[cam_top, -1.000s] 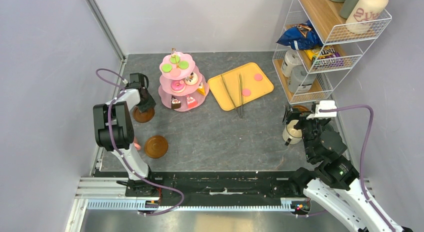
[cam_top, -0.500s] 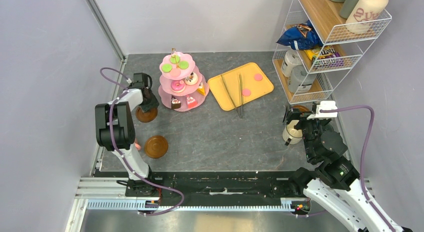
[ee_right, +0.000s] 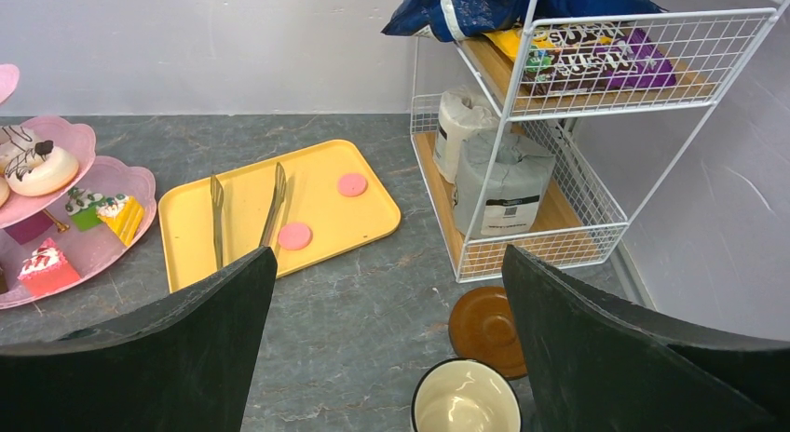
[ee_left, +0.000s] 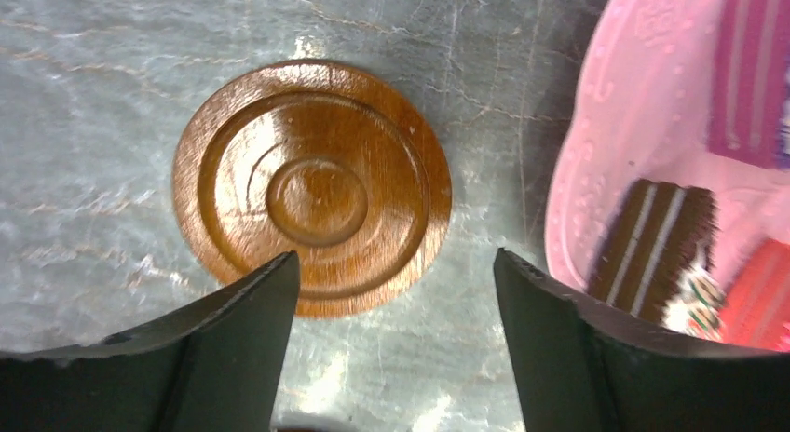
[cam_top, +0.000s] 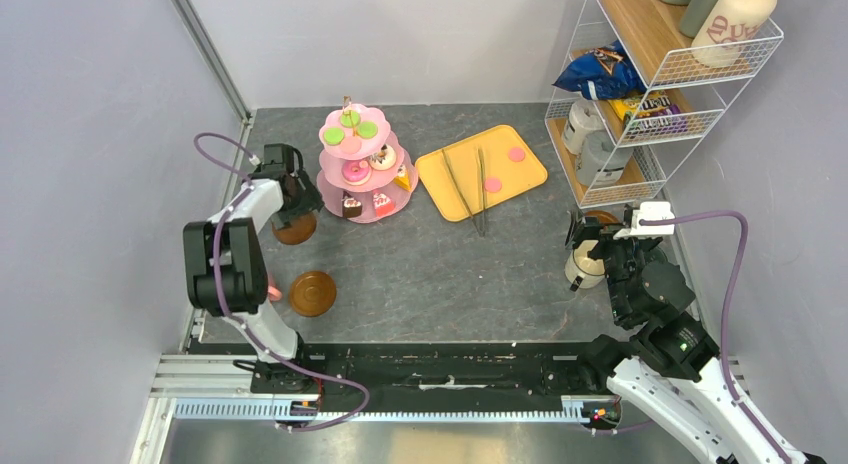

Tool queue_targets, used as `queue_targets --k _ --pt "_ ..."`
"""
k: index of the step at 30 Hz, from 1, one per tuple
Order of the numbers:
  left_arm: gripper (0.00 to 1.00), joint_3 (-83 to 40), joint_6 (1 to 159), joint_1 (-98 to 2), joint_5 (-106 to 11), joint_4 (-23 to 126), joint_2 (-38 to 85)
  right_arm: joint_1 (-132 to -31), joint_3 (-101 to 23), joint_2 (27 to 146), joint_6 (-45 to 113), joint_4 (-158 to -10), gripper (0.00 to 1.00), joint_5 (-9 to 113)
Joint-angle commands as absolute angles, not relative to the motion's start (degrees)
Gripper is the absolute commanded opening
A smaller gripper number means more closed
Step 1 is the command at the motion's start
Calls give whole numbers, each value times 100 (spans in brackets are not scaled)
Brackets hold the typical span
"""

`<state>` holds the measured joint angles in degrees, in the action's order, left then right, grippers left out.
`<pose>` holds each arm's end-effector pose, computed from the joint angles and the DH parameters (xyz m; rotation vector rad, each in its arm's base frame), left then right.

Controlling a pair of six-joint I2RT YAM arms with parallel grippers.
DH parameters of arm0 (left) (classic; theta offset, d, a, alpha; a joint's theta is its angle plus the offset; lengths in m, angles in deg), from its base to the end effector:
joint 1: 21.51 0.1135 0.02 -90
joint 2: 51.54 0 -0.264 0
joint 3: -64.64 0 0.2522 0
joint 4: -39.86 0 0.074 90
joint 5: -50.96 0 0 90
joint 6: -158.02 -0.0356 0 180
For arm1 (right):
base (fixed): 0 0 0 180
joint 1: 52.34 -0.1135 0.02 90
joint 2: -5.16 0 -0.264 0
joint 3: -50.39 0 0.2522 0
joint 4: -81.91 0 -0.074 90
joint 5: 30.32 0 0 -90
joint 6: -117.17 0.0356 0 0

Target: Serve the afternoon tea

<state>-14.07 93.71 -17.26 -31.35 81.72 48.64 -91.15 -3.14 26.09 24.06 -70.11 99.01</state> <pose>0.3491 0.0307 0.1834 -0.7279 2.5583 0.0584 0.0820 0.0370 0.3519 0.0057 1.5085 -0.0111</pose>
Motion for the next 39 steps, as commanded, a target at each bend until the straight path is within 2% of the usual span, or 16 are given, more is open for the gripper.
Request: queue_targets --k 1,9,13,19,25,32,36,39 --pt "86 -1143 9536 -1815 -2947 8421 3945 -9140 -301 2561 2365 -7175 99 9942" --pt "86 -52 10034 -2075 -2872 8923 2471 -9145 -319 2544 2409 -7150 99 9914" --pt "86 300 10274 -2609 -2656 9362 1909 -9144 -319 2546 2414 -7139 99 9908" --pt "80 868 10924 -3091 -2435 9648 1290 -9142 -321 2579 2436 -7120 99 9899" --pt "76 1560 11390 -3285 -2443 9182 1177 -9141 -323 2549 2447 -7083 99 9909" --pt "70 1703 11372 -3287 -2568 8662 1699 -9148 -327 2529 2446 -7070 99 9922" --pt "63 1734 11423 -3330 -2890 8434 1953 -9145 -328 2512 2453 -7070 99 9916" --pt "53 1681 11475 -3432 -3029 8290 2079 -9145 -328 2500 2448 -7068 99 9920"
